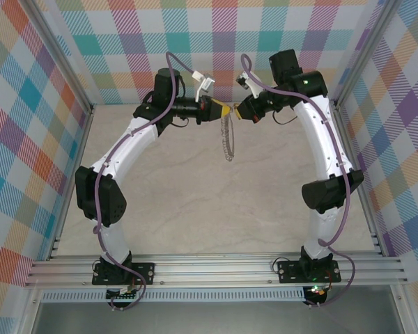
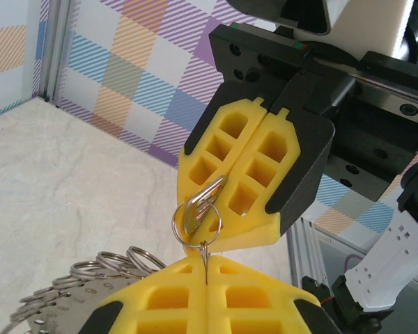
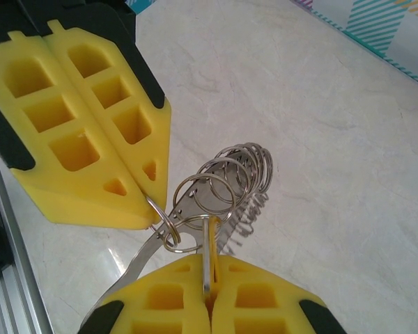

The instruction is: Put the keys on the keyring

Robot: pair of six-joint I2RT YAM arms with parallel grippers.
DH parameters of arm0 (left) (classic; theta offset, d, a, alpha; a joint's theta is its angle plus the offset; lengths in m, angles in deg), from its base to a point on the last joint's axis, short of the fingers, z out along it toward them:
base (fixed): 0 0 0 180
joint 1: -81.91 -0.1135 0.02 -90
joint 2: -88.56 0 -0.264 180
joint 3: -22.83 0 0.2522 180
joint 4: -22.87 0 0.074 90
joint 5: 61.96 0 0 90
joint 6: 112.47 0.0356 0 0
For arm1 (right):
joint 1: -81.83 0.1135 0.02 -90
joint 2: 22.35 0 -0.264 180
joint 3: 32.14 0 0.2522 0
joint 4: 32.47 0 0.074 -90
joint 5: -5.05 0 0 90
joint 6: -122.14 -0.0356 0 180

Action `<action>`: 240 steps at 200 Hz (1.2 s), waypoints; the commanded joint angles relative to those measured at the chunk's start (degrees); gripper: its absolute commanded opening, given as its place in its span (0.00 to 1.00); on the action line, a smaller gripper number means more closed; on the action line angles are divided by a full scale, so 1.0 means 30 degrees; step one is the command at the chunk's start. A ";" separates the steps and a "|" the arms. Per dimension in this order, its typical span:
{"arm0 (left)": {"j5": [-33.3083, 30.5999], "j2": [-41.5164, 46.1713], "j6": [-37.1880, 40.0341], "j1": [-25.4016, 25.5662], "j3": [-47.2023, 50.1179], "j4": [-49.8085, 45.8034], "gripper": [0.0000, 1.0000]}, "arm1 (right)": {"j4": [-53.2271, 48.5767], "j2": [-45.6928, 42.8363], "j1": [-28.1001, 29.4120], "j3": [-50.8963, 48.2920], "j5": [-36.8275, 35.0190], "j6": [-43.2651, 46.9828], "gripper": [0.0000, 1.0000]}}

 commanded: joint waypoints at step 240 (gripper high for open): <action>0.0904 -0.0345 0.2154 0.0286 -0.0709 -0.3117 0.00 | 0.2111 -0.0060 -0.0162 0.0512 -0.3243 -0.0884 0.00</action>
